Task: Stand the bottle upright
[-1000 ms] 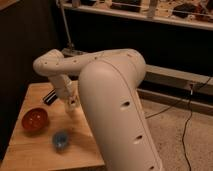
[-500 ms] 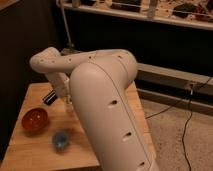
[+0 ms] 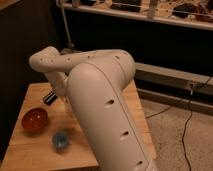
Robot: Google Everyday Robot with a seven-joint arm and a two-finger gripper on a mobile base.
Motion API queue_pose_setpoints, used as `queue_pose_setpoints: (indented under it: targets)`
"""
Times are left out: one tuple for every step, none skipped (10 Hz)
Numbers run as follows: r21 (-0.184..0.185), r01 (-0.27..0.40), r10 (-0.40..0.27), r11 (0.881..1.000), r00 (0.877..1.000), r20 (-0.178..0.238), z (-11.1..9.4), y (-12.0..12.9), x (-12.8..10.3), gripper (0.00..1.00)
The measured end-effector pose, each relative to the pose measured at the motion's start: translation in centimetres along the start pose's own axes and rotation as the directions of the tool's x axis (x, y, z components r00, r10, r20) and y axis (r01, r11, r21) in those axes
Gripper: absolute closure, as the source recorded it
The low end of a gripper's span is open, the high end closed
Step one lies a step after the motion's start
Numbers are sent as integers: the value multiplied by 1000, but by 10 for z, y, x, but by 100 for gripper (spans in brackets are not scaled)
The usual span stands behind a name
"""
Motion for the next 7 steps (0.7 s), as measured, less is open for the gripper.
queue_pose_setpoints:
  targets:
    - [-6,-1,1,1000,1000,3,0,0,1,80]
    - [-16,-2,2,1000,1000,9,-1,0,2,80]
    - [-21,-3,3,1000,1000,12,0,0,5,80]
    - [-22,-4,4,1000,1000,11,1,-1,8,80]
    - [-19,-6,6,1000,1000,7,2,-1,12,80]
    - [-11,-7,7,1000,1000,-3,3,-3,17,80]
    - [1,-3,3,1000,1000,-17,4,-4,22,80]
